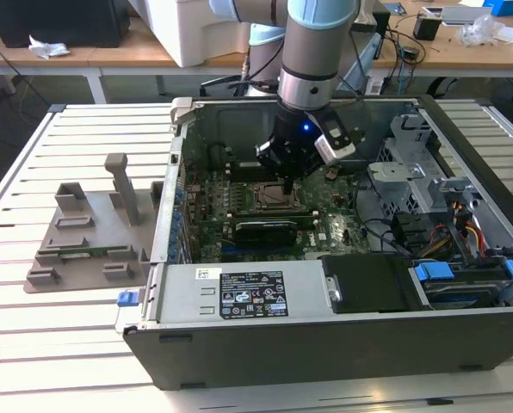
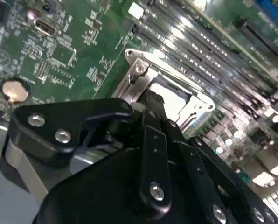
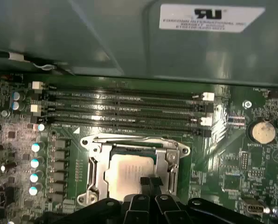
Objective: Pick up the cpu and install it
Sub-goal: 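Install the first cpu locking lever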
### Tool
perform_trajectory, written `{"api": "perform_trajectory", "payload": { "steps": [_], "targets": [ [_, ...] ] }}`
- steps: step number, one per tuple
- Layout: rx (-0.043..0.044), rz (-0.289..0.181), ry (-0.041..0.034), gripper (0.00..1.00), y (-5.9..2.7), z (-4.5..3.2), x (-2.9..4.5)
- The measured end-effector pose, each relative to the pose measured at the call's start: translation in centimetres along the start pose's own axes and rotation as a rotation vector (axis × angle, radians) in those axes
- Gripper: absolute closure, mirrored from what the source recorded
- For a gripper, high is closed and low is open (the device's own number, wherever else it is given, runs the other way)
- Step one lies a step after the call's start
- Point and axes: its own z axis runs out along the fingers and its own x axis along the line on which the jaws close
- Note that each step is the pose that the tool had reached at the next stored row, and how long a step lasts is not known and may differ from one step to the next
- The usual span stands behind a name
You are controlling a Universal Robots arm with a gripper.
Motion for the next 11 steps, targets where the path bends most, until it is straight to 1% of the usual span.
{"api": "perform_trajectory", "payload": {
  "steps": [1, 3, 8, 10, 11],
  "targets": [
    [0.0013, 0.0, 0.0001, 0.89, -0.03, -1.14, 0.07],
    [0.0012, 0.0, -0.0001, 0.89, -0.04, -2.17, 0.13],
    [0.0014, 0.0, 0.0001, 0.89, -0.09, -4.42, 0.26],
    [0.0013, 0.0, 0.0, 0.89, -0.09, -4.98, 0.3],
    [0.0008, 0.0, -0.0001, 0.89, -0.09, -4.99, 0.3]
  ]
}}
